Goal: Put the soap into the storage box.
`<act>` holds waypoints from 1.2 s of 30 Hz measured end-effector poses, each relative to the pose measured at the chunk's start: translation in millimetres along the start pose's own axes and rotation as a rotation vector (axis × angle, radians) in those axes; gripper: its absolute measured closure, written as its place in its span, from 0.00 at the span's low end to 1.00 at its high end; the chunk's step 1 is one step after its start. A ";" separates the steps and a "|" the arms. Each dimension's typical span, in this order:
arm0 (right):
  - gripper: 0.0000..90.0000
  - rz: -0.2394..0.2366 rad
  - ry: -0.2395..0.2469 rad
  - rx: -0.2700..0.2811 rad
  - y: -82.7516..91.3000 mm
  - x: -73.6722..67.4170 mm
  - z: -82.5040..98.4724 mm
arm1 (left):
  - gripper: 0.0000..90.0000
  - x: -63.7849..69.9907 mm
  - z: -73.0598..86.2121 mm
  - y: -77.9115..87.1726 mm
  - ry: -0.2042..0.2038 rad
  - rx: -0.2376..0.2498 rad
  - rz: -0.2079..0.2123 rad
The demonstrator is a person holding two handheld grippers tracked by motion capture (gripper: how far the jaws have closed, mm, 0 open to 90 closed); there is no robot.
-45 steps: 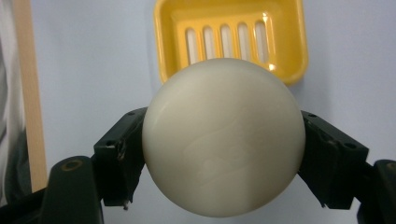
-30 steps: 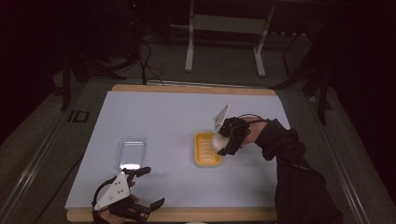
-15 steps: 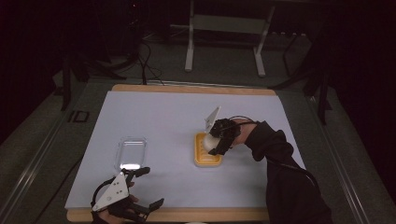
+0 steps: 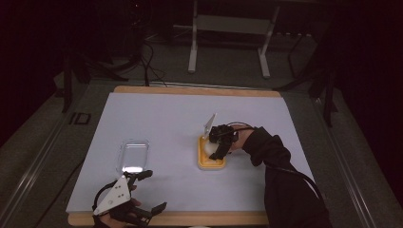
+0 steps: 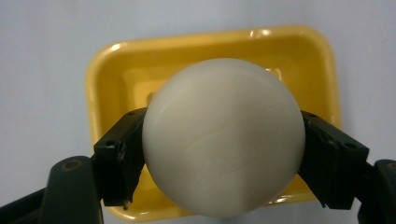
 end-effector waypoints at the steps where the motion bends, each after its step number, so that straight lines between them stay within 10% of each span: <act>1: 0.26 -0.004 -0.003 -0.008 -2.0 -0.6 1.1 | 0.00 0.1 0.0 0.0 0.000 0.000 0.000; 17: 0.26 -0.012 -0.013 -0.030 -13.6 0.1 1.2 | 0.00 1.5 0.8 -1.0 0.003 -0.005 0.012; 36: 0.26 0.077 -0.053 0.055 34.2 1.1 -6.3 | 0.00 1.5 1.9 -2.0 -0.004 -0.016 0.008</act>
Point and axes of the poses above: each handheld gripper's, and its own axes: y roughly backward along the jaws, z roughly out of its underside, x roughly to its right, the point moved 9 cm from there along -y, roughly forward along the jaws, and after that the axes turned 14 degrees about y, right-handed, at the moved point
